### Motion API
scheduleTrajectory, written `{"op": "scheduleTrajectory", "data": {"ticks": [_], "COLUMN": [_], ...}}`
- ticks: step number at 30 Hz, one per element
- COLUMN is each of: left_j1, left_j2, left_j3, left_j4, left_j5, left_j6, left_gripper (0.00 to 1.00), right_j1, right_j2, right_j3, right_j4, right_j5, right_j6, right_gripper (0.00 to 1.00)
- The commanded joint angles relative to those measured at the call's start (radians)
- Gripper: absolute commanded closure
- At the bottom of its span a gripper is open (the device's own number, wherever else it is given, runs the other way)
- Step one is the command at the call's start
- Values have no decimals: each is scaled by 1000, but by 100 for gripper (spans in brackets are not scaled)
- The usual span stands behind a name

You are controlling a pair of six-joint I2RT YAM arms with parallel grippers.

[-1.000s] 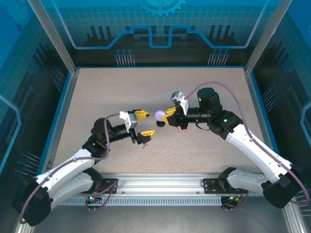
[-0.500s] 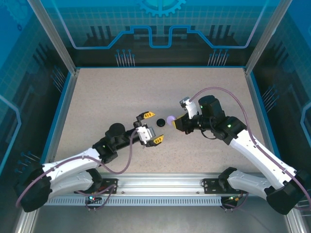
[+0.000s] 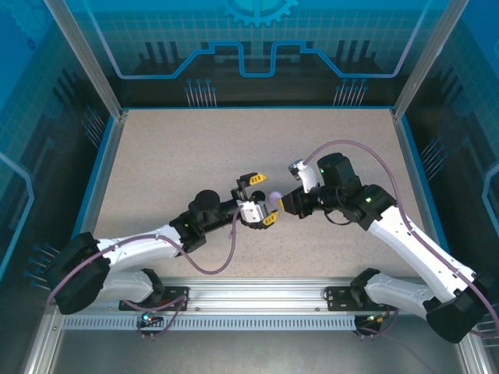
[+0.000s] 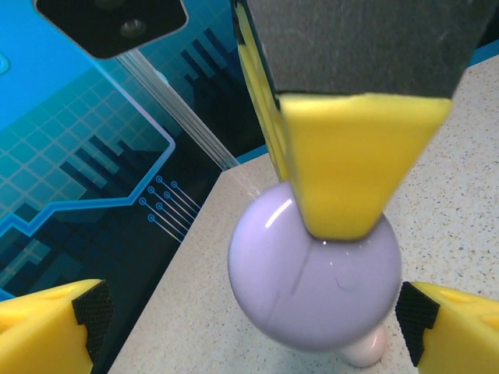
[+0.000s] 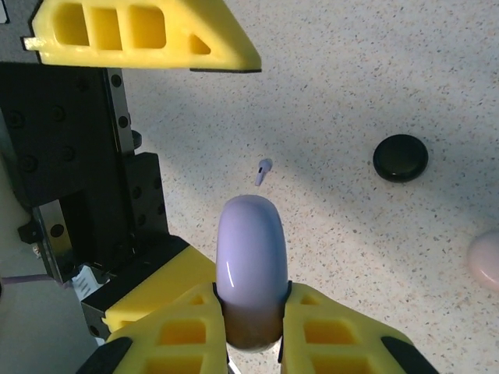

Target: Insert the wireless bluetooth earbuds into the charging case

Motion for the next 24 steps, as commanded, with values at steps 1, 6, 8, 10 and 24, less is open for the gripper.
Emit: {"op": "scheduleTrajectory", "data": {"ticks": [1, 6, 8, 10, 24], "left_j1": [-8, -8, -9, -9, -10], "left_j2": [22, 37, 45, 47, 46], "left_j3": [48, 82, 88, 90, 95], "left_j4": [26, -41, -48, -43, -67], "left_j5": [55, 91, 95, 99, 108], "left_j6": [11, 12, 14, 14, 27], "left_gripper": [8, 17, 23, 25, 40], "right_j1": [-5, -4, -4, -4, -5], "right_j2": [2, -1, 0, 3, 19], "right_j3": [33, 37, 39, 42, 59], "right_j4": [-19, -19, -20, -23, -40], "right_j5": [-47, -67, -74, -77, -99], "right_j6": [11, 8, 8, 8, 4], "right_gripper": [86, 86, 86, 86, 86]}}
